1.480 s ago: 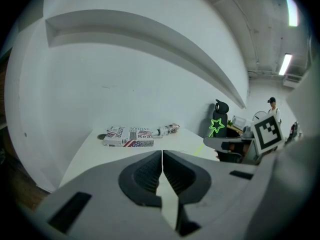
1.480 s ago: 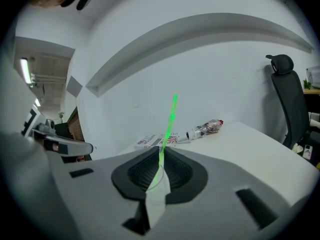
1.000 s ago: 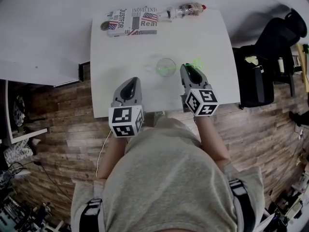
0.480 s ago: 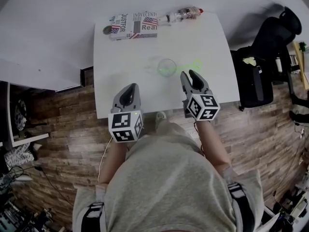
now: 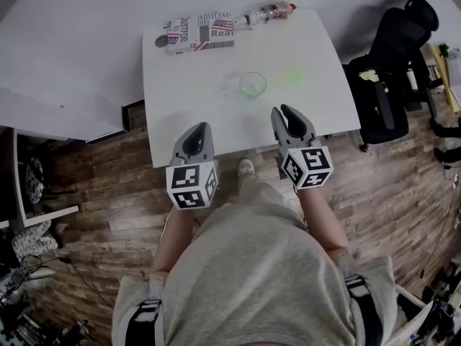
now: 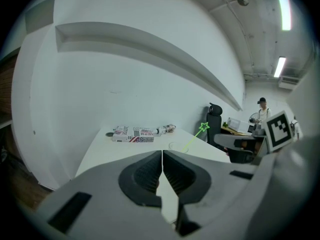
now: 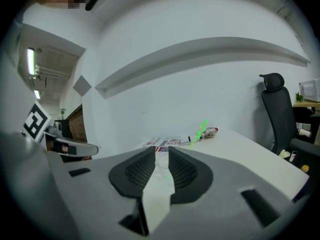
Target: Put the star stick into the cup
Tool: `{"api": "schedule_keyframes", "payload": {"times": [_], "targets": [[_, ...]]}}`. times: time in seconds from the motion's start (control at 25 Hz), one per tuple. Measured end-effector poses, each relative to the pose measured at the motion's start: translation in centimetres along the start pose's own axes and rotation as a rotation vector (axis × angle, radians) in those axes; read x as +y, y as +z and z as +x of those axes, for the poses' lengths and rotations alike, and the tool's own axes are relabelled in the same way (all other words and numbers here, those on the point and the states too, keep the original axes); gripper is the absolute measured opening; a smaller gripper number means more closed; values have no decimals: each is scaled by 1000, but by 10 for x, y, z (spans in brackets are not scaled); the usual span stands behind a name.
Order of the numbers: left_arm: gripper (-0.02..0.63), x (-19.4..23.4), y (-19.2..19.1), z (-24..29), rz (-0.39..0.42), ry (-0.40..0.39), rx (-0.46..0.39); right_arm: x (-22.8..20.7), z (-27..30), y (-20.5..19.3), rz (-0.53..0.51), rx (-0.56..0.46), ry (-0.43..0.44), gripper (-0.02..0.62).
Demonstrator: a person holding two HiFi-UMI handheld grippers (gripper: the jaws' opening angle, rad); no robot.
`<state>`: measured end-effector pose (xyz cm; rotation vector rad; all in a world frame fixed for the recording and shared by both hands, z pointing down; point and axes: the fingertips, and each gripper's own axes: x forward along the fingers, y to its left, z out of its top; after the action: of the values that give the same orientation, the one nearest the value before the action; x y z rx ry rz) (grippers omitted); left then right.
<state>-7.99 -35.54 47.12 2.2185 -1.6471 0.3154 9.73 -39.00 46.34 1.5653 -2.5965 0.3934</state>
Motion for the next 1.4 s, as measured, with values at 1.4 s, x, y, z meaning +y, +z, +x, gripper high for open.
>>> {"api": "schedule_keyframes", "payload": {"times": [1.4], "targets": [[9, -50, -57, -187, 12, -32, -83, 160, -180, -2, -54, -124, 104, -6]]}}
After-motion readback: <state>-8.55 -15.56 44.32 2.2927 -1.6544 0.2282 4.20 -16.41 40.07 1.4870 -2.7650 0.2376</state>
